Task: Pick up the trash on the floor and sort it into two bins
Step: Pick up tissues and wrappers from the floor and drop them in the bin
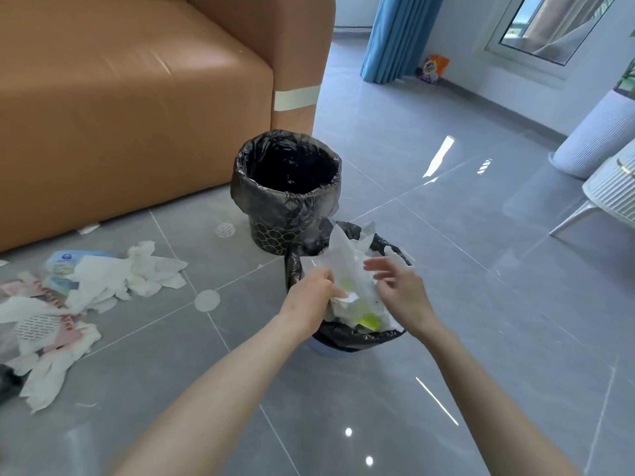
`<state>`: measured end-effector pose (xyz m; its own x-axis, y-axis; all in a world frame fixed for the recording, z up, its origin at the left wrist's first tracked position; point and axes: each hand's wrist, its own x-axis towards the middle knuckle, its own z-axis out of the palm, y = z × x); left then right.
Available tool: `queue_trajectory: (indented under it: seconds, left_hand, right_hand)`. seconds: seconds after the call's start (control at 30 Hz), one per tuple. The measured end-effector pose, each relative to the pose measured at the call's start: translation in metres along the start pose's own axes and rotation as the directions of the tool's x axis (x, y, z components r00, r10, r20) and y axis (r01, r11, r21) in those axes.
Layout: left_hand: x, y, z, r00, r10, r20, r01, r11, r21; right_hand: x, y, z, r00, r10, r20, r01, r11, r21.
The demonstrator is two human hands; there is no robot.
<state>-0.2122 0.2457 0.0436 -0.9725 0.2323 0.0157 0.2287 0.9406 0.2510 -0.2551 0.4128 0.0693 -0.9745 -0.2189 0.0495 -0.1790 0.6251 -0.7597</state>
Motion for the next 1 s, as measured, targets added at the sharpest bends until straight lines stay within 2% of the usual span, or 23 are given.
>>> queue_trajectory:
  seconds: [0.07,0.13,0.23,0.33,0.5,0.83,1.0]
  left_hand:
    - [0.002,-0.006,0.009,0.996,-0.036,0.086,0.045,0.993,-0.110]
    - [0.001,-0.012,0.013,0.991,-0.070,0.113,0.086,0.987,-0.140]
    - [0.000,-0.014,0.010,0.990,-0.061,0.125,0.078,0.988,-0.130]
    - [-0.005,-0.019,0.010,0.990,-0.074,0.119,0.085,0.992,-0.096]
    - [-0.011,-0.043,-0.001,0.972,-0.202,0.119,0.210,0.976,-0.055]
    - [-0.028,-0.066,-0.017,0.966,-0.211,0.148,0.228,0.968,-0.105]
    - [-0.031,-0.057,-0.031,0.973,-0.176,0.151,0.195,0.973,-0.123]
  right_hand:
    - [0.001,0.006,0.009,0.984,-0.011,0.180,0.034,0.992,-0.124]
    - [0.002,0.010,0.016,0.948,0.008,0.317,0.076,0.965,-0.252]
    - [0.007,0.010,0.024,0.896,0.004,0.444,0.216,0.870,-0.444]
    - [0.014,0.010,0.034,0.887,0.039,0.460,0.268,0.768,-0.582]
    - [0.021,0.019,0.059,0.872,0.138,0.470,0.248,0.703,-0.667]
    - [0.037,0.039,0.085,0.815,0.295,0.498,0.124,0.752,-0.648]
    - [0.030,0.030,0.076,0.811,0.273,0.518,0.149,0.759,-0.633]
